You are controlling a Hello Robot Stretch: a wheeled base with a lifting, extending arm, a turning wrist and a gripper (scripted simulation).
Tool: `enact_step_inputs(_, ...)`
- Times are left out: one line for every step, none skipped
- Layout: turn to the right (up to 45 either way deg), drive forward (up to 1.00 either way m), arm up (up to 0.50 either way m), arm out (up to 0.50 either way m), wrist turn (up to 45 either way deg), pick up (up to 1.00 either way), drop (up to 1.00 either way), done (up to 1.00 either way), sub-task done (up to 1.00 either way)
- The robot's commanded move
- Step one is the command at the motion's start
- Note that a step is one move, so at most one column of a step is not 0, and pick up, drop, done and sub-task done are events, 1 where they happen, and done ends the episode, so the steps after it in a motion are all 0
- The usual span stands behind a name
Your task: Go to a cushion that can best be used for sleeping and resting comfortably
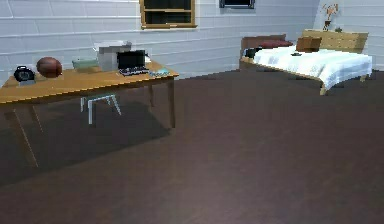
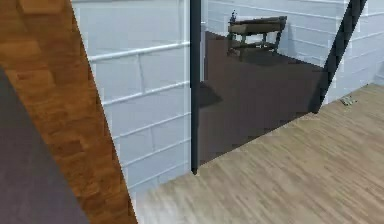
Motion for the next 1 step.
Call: enact_step_inputs(0.0,0.45,0.0,0.0,0.0,0.0,0.0,0.0,0.0)
